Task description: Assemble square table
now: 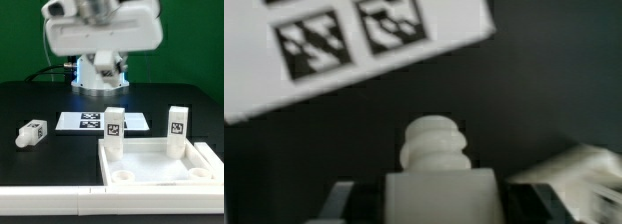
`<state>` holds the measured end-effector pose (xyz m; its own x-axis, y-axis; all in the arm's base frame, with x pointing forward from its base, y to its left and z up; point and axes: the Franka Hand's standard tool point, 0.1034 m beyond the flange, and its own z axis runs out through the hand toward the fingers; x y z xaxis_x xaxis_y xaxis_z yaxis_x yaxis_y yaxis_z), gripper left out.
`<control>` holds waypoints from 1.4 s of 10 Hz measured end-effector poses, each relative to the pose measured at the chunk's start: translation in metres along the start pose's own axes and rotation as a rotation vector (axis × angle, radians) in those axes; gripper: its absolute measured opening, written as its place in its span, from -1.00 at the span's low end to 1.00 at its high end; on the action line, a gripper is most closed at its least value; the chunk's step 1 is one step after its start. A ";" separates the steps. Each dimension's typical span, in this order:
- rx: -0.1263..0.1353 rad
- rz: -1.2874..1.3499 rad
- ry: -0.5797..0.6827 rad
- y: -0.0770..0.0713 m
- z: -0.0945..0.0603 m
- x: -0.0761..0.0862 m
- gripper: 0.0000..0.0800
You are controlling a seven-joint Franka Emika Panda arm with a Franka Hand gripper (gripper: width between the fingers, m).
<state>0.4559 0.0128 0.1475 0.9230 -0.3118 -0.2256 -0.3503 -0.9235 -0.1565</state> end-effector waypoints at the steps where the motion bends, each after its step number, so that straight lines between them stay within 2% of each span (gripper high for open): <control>1: -0.004 -0.020 0.052 -0.028 -0.007 0.017 -0.29; 2: -0.021 0.007 0.135 -0.056 -0.012 0.021 -0.29; 3: -0.019 -0.020 0.215 -0.069 -0.013 0.019 -0.29; 5: -0.011 -0.010 0.283 -0.065 -0.009 0.020 -0.29; 6: -0.019 -0.067 0.286 -0.061 -0.009 0.023 -0.29; 7: -0.033 -0.130 0.291 -0.052 -0.010 0.036 -0.29; 9: -0.050 -0.268 0.335 -0.067 -0.022 0.088 -0.29; 10: -0.042 -0.318 0.347 -0.074 -0.024 0.104 -0.29; 11: -0.042 -0.336 0.352 -0.083 -0.026 0.104 -0.29; 14: -0.042 -0.332 0.348 -0.082 -0.024 0.104 -0.29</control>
Offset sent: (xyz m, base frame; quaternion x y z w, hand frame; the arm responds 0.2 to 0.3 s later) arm 0.0000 0.0000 0.0000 0.0000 0.1296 0.0000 0.9916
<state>0.5841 0.0507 0.1598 0.9849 -0.0479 0.1665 -0.0272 -0.9918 -0.1246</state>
